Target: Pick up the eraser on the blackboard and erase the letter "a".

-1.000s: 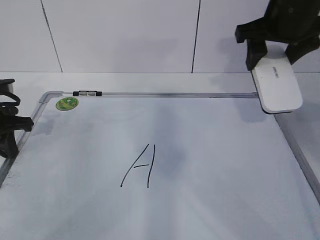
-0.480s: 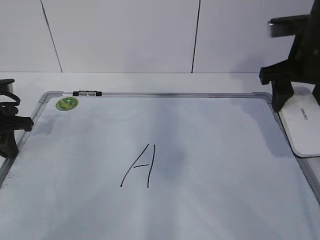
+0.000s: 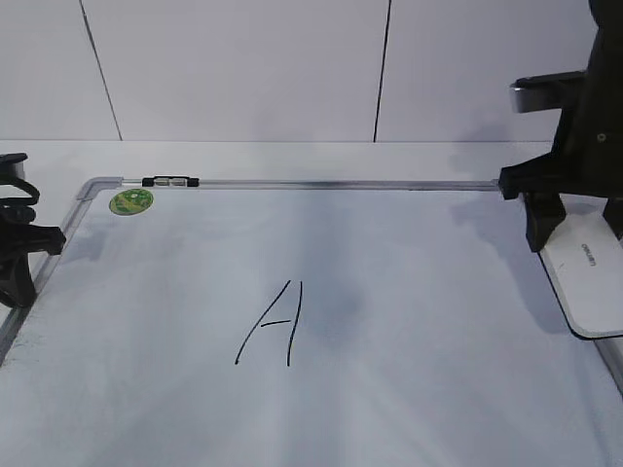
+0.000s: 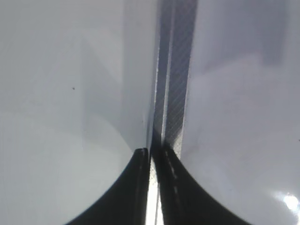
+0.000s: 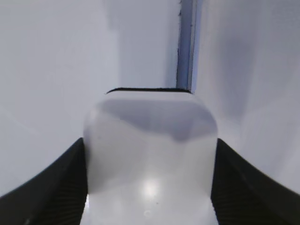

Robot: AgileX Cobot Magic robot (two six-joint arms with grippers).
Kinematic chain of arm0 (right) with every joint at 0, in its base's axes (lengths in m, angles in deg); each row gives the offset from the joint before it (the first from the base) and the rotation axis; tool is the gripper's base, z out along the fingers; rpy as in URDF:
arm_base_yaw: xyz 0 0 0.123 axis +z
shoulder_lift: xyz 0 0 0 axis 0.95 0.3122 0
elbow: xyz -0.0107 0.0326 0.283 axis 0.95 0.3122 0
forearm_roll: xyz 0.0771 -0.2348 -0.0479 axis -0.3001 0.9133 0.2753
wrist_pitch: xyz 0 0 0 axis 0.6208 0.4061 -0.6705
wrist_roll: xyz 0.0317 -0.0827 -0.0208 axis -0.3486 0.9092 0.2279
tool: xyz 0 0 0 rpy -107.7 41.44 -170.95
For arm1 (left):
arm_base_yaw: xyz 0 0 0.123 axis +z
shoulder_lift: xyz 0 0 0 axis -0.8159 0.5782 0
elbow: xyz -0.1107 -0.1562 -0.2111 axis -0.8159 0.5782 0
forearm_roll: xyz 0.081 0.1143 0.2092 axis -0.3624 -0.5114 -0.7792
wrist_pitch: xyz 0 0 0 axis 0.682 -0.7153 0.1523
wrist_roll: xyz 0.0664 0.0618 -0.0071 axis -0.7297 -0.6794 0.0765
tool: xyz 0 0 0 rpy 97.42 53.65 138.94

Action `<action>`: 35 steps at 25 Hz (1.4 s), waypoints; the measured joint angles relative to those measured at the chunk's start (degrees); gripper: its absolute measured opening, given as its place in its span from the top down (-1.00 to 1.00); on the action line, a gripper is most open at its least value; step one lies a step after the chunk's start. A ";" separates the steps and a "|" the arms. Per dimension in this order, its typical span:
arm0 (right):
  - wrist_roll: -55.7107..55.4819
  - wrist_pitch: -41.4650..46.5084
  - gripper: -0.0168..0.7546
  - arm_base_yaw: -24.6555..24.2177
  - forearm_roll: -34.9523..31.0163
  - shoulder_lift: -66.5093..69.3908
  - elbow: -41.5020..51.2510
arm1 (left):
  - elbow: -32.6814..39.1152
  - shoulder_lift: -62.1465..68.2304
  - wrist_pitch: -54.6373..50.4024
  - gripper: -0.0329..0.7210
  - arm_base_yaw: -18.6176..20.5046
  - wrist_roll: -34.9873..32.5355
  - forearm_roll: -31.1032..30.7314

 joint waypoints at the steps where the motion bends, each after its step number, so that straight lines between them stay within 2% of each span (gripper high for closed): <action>1: 0.00 -0.09 -0.42 0.00 -0.13 0.66 0.00 | 0.00 0.00 0.00 0.79 0.00 0.00 0.00; 11: 0.78 -0.44 -0.42 -2.84 -2.94 5.84 -0.61 | 0.00 0.00 0.00 0.79 0.00 0.00 0.32; 16: 3.11 -0.44 -0.42 -4.27 -6.15 8.01 -3.74 | 0.00 0.00 0.00 0.78 0.00 0.00 0.43; 24: 5.00 -0.44 -0.42 -4.88 -7.83 11.81 -9.25 | 0.00 0.00 0.00 0.77 0.00 0.00 0.82; 31: 6.13 -0.55 -0.42 -9.07 -10.19 13.61 -9.87 | 0.00 0.00 0.00 0.76 0.00 0.00 0.92; 35: 6.81 -0.55 -0.42 -9.68 -10.76 13.61 -9.87 | 0.00 0.00 0.00 0.76 0.00 0.11 0.92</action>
